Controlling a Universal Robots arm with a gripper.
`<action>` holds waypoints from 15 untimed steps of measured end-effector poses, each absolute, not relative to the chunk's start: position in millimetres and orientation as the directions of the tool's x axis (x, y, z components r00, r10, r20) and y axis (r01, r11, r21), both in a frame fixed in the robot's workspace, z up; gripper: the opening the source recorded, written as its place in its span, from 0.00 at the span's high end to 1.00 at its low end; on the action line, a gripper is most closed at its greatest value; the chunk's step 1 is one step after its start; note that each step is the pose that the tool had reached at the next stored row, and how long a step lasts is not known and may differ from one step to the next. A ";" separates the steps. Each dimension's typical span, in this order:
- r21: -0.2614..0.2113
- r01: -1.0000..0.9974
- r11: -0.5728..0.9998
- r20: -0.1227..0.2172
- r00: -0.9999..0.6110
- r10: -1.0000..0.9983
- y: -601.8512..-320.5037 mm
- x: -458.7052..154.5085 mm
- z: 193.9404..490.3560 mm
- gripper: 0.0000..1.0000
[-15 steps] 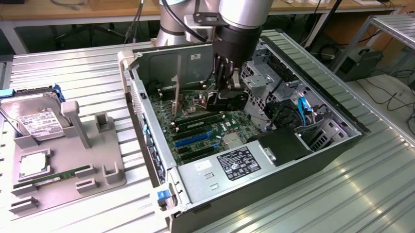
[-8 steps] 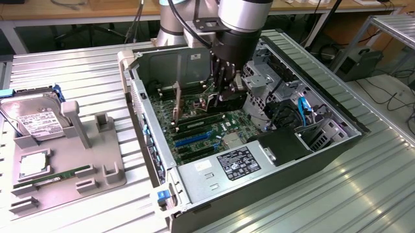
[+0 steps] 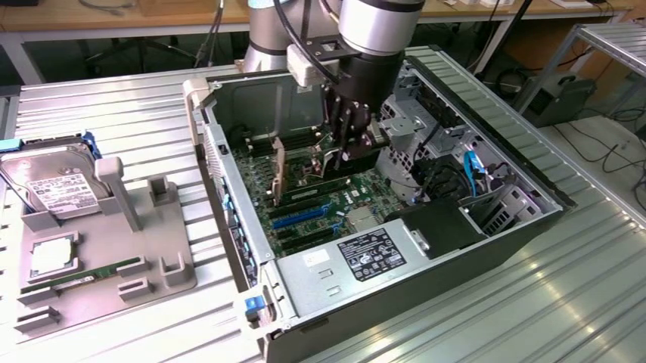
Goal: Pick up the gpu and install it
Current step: 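Insert the gpu into the slot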
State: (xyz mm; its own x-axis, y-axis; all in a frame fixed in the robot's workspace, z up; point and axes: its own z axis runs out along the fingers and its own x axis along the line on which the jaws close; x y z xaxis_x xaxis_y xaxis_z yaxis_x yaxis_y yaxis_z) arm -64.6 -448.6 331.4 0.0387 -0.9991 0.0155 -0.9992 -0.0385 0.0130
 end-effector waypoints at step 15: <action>0.018 -0.998 -0.062 0.014 0.062 -0.998 -450.8 -83.8 305.7 0.74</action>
